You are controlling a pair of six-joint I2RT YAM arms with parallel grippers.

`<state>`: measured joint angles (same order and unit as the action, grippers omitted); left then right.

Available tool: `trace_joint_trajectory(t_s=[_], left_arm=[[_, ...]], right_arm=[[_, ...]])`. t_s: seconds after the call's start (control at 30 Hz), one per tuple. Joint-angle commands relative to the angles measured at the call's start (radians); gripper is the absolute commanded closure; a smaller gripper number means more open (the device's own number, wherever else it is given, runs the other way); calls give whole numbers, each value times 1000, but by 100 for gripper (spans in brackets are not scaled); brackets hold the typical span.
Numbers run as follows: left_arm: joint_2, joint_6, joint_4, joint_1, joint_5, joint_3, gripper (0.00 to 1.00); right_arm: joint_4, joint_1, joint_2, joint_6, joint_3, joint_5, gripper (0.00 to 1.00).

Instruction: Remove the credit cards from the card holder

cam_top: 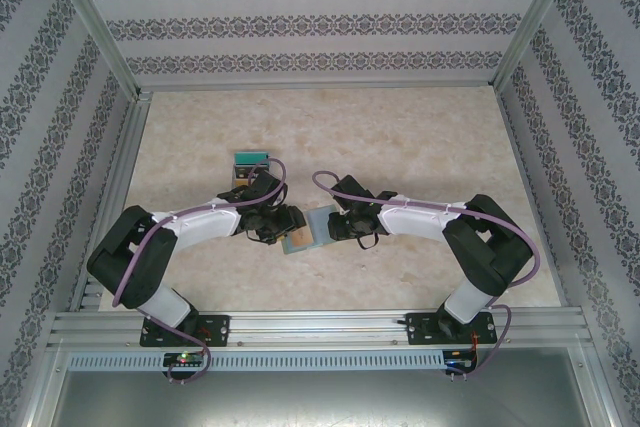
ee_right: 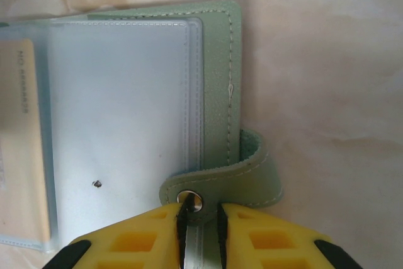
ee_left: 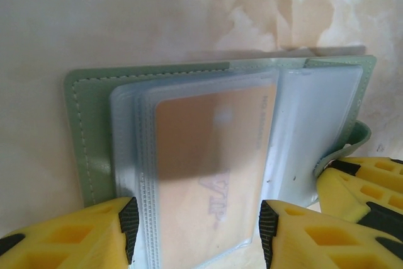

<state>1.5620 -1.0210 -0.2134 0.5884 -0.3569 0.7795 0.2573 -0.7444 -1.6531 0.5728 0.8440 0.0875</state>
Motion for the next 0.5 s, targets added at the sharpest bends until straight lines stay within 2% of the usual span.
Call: trace_joint_trajectory(t_s=[0.0, 0.23, 0.47], left_arm=[[8, 22, 20, 11, -13, 21, 44], [-57, 19, -37, 11, 58, 15, 45], [-37, 31, -9, 17, 25, 31, 45]], right_arm=[[-3, -13, -44, 12, -6, -5, 75], [-4, -12, -45, 13, -5, -5, 75], [-3, -12, -53, 11, 1, -2, 75]])
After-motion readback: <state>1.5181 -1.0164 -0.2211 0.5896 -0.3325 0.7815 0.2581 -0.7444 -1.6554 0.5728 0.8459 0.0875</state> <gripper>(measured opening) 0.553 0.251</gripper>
